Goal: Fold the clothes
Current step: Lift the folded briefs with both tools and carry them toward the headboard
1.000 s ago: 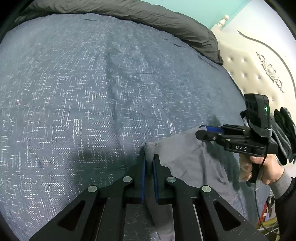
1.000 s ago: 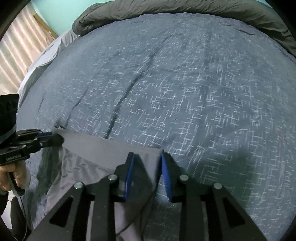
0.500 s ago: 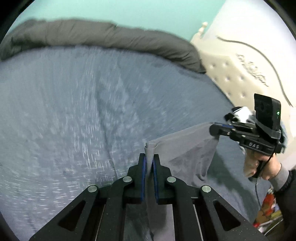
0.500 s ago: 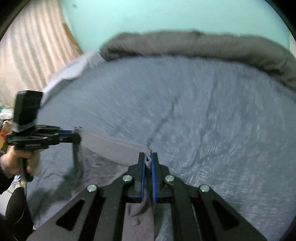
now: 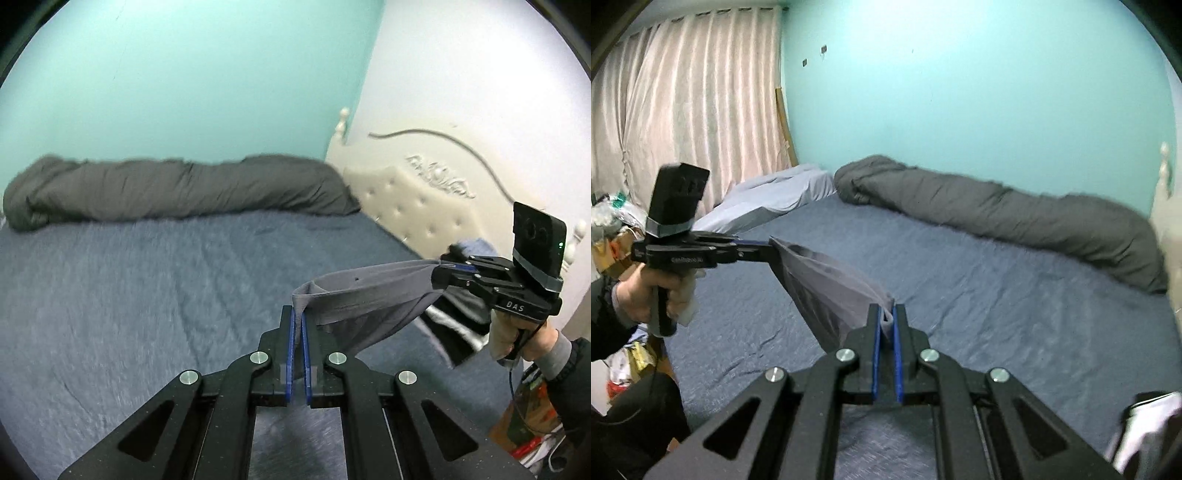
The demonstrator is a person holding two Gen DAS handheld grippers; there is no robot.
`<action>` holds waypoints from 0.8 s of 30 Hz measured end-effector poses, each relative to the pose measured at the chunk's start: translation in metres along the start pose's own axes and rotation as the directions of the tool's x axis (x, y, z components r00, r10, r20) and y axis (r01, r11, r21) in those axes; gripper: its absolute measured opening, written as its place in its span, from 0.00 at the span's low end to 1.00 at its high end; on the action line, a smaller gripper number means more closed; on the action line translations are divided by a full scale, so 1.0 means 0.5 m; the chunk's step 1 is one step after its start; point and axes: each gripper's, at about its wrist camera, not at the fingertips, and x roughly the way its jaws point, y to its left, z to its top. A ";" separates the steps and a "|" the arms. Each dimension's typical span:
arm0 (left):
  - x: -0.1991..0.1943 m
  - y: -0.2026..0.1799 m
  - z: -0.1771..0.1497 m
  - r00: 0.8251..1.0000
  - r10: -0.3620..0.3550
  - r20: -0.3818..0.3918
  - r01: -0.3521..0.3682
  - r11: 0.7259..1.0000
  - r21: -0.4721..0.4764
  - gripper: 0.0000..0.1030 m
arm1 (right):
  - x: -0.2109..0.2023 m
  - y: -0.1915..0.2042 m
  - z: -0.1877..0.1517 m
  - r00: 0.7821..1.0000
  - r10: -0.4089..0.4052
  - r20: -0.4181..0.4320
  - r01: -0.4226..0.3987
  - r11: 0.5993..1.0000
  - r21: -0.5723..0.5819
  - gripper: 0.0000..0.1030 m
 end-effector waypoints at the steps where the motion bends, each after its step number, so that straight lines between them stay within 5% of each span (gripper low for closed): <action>1: -0.011 -0.019 0.011 1.000 -0.002 0.006 0.002 1.000 0.015 0.03 | -0.021 0.004 0.005 1.000 -0.008 0.003 0.008 1.000 -0.006 0.05; 10: -0.078 -0.197 0.070 0.998 -0.059 0.034 0.055 0.993 0.103 0.03 | -0.221 0.025 0.027 0.996 -0.057 0.062 0.058 0.998 -0.017 0.05; 24: -0.072 -0.428 0.092 0.990 -0.138 0.028 0.131 0.974 0.185 0.03 | -0.481 -0.002 -0.036 0.970 -0.231 0.076 0.230 0.973 0.028 0.05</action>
